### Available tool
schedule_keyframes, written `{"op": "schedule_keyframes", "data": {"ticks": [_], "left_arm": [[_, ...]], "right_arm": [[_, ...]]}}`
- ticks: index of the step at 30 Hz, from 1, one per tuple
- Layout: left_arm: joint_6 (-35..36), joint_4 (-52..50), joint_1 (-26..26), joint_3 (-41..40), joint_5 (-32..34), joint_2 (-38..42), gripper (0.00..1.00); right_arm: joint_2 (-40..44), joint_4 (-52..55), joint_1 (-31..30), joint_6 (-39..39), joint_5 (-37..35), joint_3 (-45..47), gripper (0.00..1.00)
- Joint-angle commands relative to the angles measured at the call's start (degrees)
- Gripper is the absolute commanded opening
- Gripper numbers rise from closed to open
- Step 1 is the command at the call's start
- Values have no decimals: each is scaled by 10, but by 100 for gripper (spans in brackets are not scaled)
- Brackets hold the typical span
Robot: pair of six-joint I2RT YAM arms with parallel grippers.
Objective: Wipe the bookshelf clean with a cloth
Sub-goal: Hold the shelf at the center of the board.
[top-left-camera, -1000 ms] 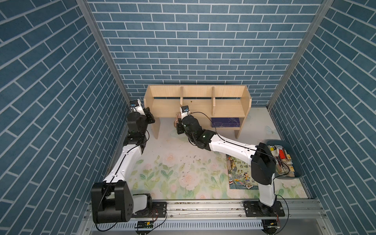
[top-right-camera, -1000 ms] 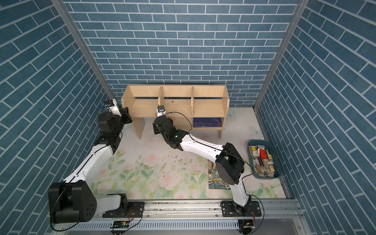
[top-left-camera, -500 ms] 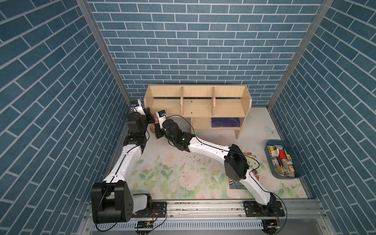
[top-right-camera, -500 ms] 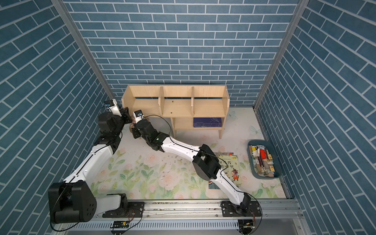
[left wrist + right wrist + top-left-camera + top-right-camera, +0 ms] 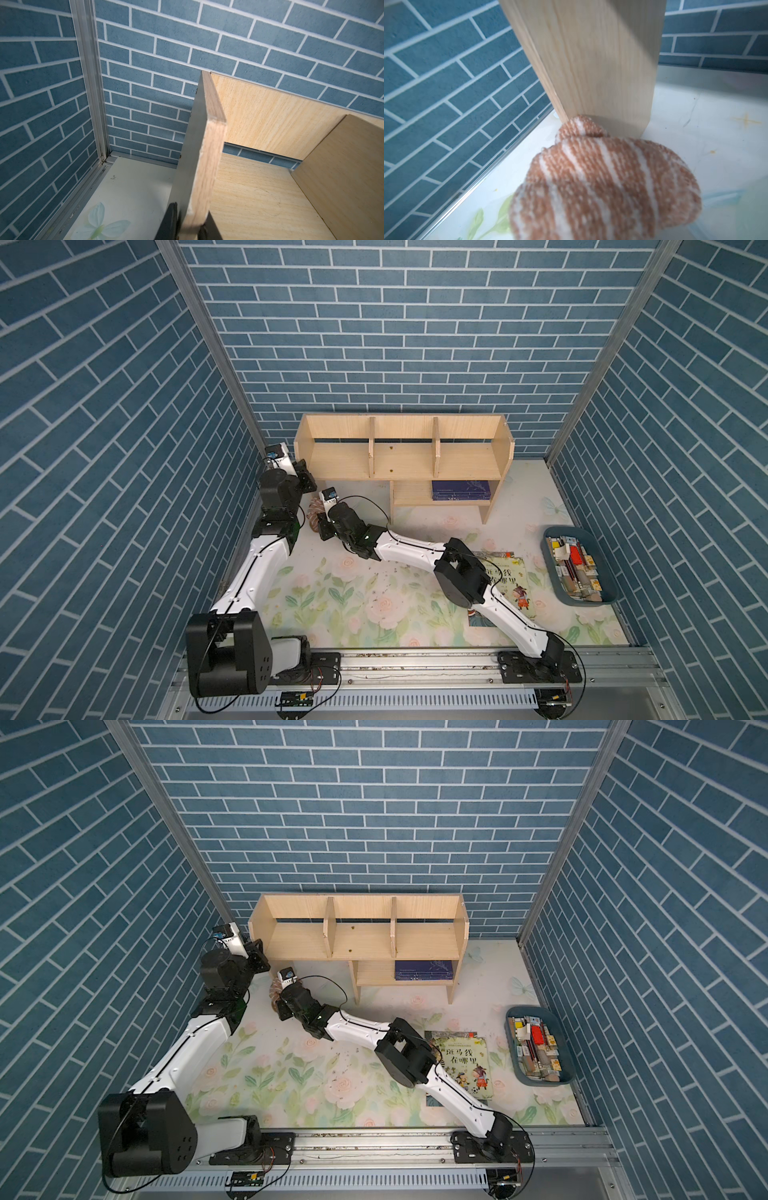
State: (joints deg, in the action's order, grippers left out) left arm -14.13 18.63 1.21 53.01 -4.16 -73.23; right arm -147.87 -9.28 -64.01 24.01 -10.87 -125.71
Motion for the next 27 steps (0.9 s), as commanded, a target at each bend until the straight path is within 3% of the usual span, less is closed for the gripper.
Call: {"op": "schedule_keyframes", "data": {"ticks": [1, 7, 12, 16, 20, 27], "left_arm": [[-47, -31, -25, 5, -74, 3, 0], [-49, -29, -24, 3, -75, 6, 0], [-50, -28, -25, 2, -74, 5, 0], [-48, -29, -25, 2, -71, 8, 0], [-48, -29, -25, 3, -71, 10, 0], [-47, -29, -27, 2, -69, 10, 0]], "right_arm": [[72, -40, 6, -21, -28, 1, 0], [97, -83, 8, -36, -49, 19, 0], [33, -41, 5, -10, -21, -20, 0], [17, -31, -2, 7, -11, 11, 0], [51, -44, -5, 8, -16, 56, 0], [141, -31, 9, -29, -86, 76, 0]]}}
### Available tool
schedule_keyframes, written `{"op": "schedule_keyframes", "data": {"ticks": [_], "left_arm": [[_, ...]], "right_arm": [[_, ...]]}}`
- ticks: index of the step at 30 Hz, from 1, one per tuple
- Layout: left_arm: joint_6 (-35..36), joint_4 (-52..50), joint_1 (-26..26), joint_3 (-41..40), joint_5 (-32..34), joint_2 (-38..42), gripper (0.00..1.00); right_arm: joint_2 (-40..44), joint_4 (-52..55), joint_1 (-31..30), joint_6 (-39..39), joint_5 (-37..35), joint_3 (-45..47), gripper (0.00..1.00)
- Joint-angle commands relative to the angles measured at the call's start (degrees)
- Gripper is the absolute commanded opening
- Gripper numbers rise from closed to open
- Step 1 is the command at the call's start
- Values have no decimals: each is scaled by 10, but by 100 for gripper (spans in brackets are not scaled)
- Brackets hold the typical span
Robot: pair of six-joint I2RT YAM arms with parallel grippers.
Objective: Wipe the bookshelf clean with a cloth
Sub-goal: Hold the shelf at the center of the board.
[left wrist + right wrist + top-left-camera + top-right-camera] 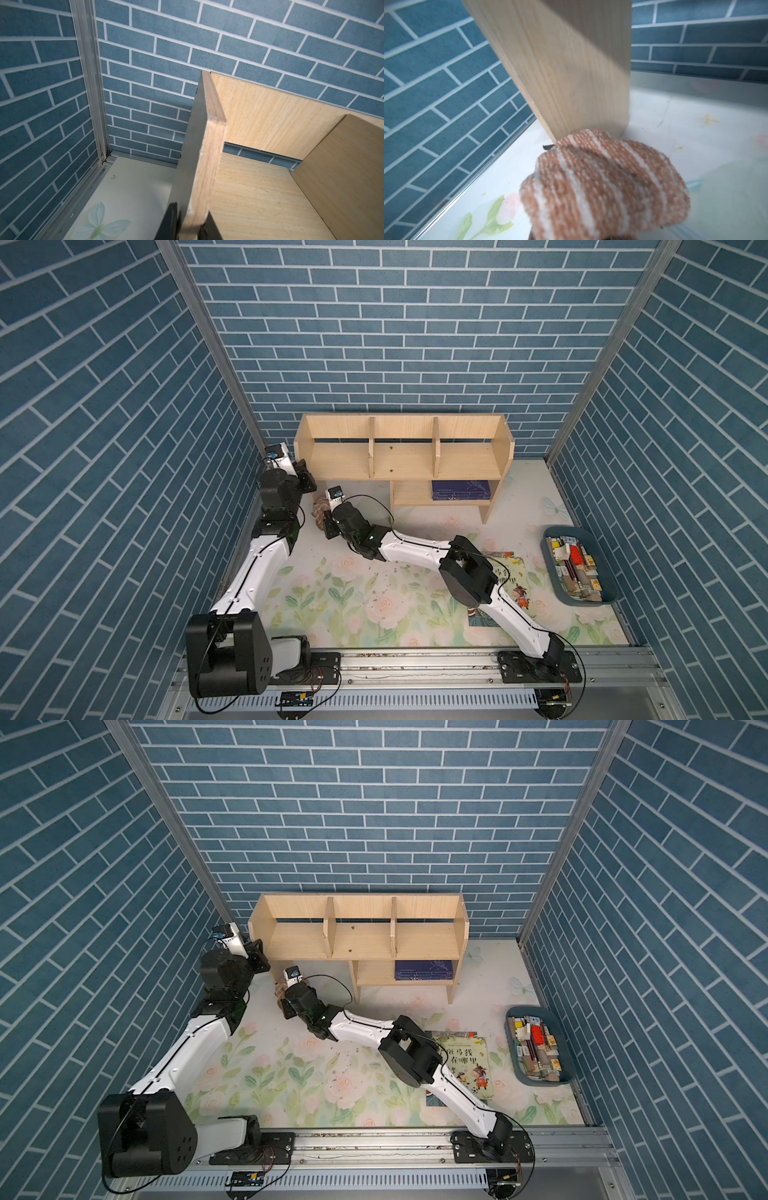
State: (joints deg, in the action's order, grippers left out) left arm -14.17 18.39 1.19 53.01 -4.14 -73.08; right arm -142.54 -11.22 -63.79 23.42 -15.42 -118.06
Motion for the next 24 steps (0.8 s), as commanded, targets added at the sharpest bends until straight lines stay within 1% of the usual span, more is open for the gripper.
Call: {"op": "schedule_keyframes", "data": {"ticks": [1, 4, 5, 9, 13, 17, 20, 24], "left_arm": [[-45, -28, -28, 2, -67, 8, 0], [-40, -30, -32, 2, -61, 11, 0], [-40, -30, -32, 2, -62, 11, 0], [-40, -31, -33, 2, -61, 11, 0], [-40, -31, -34, 2, -59, 13, 0], [-40, -31, -34, 2, -60, 12, 0], [-40, -32, -34, 2, -59, 12, 0], [-39, -32, -34, 3, -59, 12, 0]], "right_arm": [[104, -13, 10, -27, -50, 13, 0], [159, -30, 19, -42, -79, 73, 0], [189, -39, 20, -51, -90, 99, 0], [292, -85, 30, -72, -136, 231, 0], [392, -110, 60, -59, -172, 356, 0], [471, -132, 93, -30, -187, 464, 0], [497, -146, 103, -25, -196, 513, 0], [462, -122, 95, -28, -168, 500, 0]]}}
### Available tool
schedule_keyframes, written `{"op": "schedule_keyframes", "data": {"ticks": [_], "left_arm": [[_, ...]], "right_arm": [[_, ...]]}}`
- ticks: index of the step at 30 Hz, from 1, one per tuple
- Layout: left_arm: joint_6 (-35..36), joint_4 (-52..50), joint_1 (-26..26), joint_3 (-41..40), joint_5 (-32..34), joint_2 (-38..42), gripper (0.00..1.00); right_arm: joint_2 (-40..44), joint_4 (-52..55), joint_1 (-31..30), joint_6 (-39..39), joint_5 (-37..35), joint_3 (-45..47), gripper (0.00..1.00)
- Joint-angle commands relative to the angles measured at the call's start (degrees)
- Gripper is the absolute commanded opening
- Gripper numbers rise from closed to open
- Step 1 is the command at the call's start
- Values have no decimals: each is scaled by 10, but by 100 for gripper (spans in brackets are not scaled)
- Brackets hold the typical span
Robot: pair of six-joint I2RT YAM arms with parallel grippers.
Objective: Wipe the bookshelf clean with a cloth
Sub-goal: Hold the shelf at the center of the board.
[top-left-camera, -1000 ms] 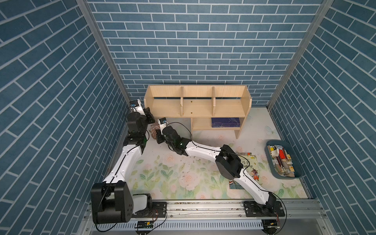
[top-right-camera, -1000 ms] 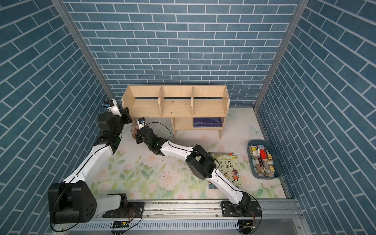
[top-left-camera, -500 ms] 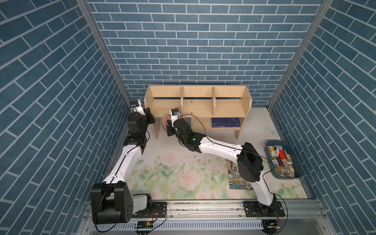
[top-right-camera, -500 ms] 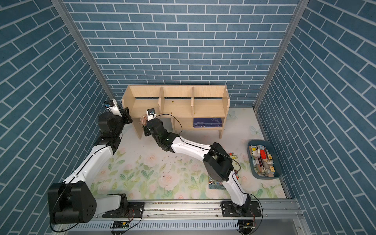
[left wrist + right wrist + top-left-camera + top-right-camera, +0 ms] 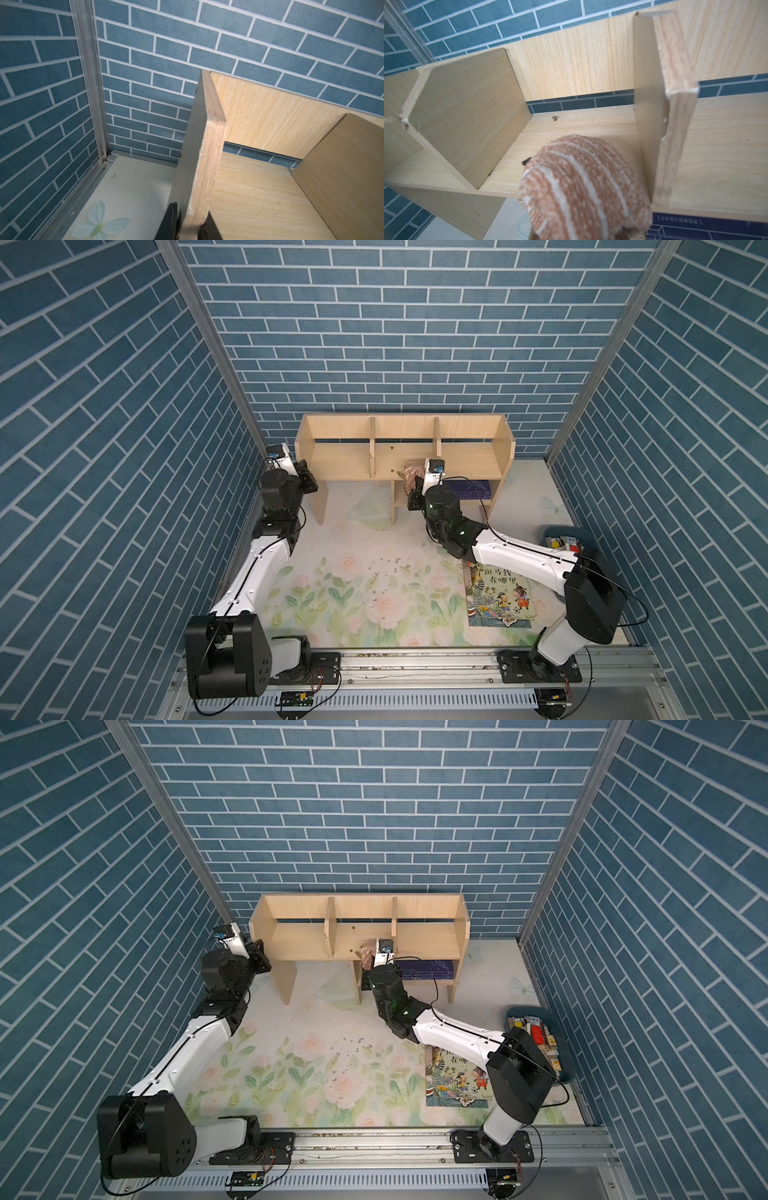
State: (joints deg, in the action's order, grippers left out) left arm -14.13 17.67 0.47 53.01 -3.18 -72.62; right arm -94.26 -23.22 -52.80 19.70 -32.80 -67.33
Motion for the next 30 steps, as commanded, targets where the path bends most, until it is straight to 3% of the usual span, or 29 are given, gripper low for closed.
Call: {"op": "schedule_keyframes", "data": {"ticks": [1, 6, 13, 16, 20, 25, 30], "left_arm": [[-39, -25, -27, 3, -68, 8, 0], [-40, -23, -27, 2, -70, 11, 0], [-39, -24, -27, 2, -67, 11, 0], [-40, -24, -28, 2, -65, 12, 0], [-43, -22, -31, 1, -69, 10, 0], [-45, -22, -33, 1, -71, 9, 0], [-44, -22, -34, 1, -70, 12, 0]], "right_arm": [[-38, 3, -21, 6, 8, -16, 0], [-136, 20, -63, -1, 42, -90, 0], [-305, 95, -118, -24, 115, -326, 0], [-355, 123, -129, -15, 124, -372, 0], [-334, 104, -123, 18, 101, -296, 0], [-209, 28, -73, 73, 99, -95, 0], [-108, 26, -32, 66, 63, -10, 0]]}}
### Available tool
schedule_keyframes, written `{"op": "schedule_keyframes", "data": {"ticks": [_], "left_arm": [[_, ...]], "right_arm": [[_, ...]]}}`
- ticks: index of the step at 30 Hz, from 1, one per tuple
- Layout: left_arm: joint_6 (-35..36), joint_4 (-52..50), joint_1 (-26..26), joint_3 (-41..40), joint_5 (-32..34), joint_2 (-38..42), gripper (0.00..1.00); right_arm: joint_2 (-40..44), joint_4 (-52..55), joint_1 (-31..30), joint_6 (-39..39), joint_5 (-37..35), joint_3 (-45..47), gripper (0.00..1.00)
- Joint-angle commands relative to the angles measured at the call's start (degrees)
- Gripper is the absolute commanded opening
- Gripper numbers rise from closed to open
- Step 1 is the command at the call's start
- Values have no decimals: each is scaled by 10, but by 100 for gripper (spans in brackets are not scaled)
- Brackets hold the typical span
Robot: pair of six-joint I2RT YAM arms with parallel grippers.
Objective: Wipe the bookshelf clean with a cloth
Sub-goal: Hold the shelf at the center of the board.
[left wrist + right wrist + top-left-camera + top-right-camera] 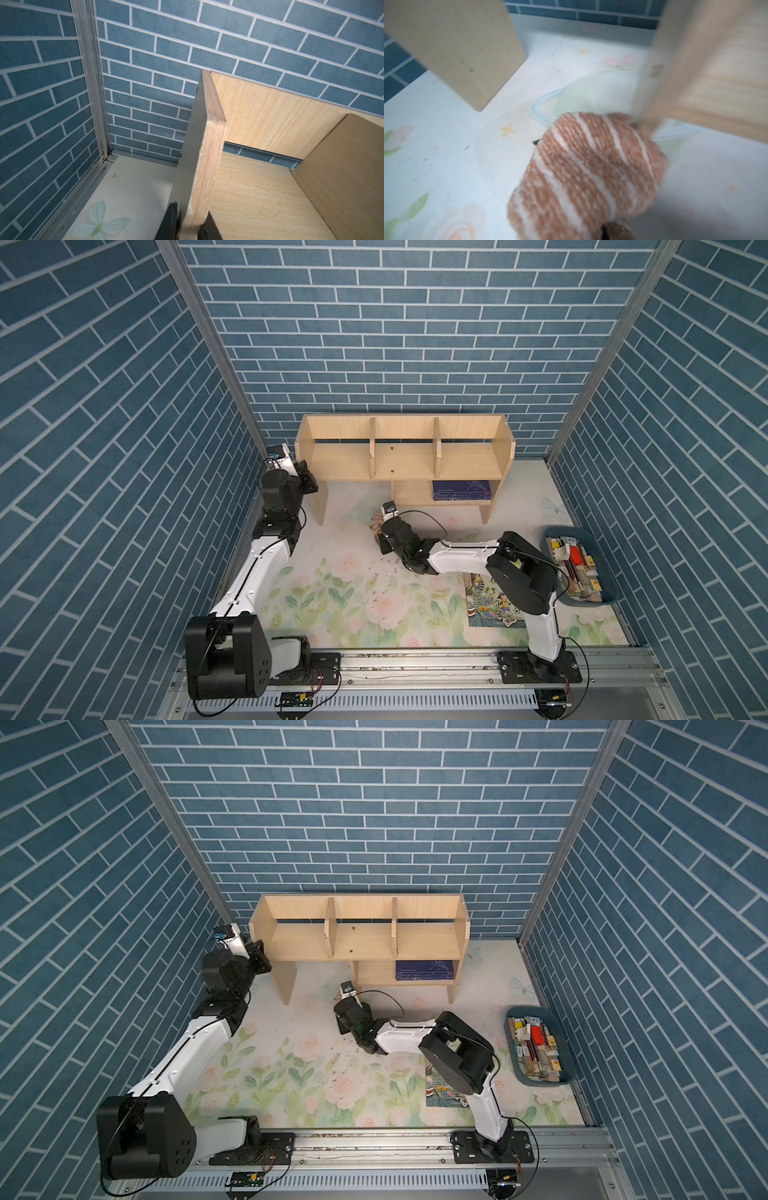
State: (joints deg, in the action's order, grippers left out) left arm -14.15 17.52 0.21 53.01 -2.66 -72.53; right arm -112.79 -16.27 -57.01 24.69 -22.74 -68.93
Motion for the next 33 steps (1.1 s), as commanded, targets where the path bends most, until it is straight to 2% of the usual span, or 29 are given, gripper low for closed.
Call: {"op": "schedule_keyframes", "data": {"ticks": [1, 5, 10, 24, 33], "left_arm": [[-43, -21, -32, 1, -74, 11, 0], [-44, -21, -32, 1, -76, 8, 0], [-44, -21, -33, 1, -75, 7, 0], [-46, -21, -34, 1, -75, 0, 0], [-45, -21, -34, 0, -73, -1, 0]], "right_arm": [[95, -39, 15, 3, -45, 5, 0], [136, -18, 18, -44, -72, -28, 0], [158, -32, 17, -48, -66, -33, 0], [26, -6, 11, 27, 8, 5, 0], [117, 17, 11, -2, -25, 15, 0]]}}
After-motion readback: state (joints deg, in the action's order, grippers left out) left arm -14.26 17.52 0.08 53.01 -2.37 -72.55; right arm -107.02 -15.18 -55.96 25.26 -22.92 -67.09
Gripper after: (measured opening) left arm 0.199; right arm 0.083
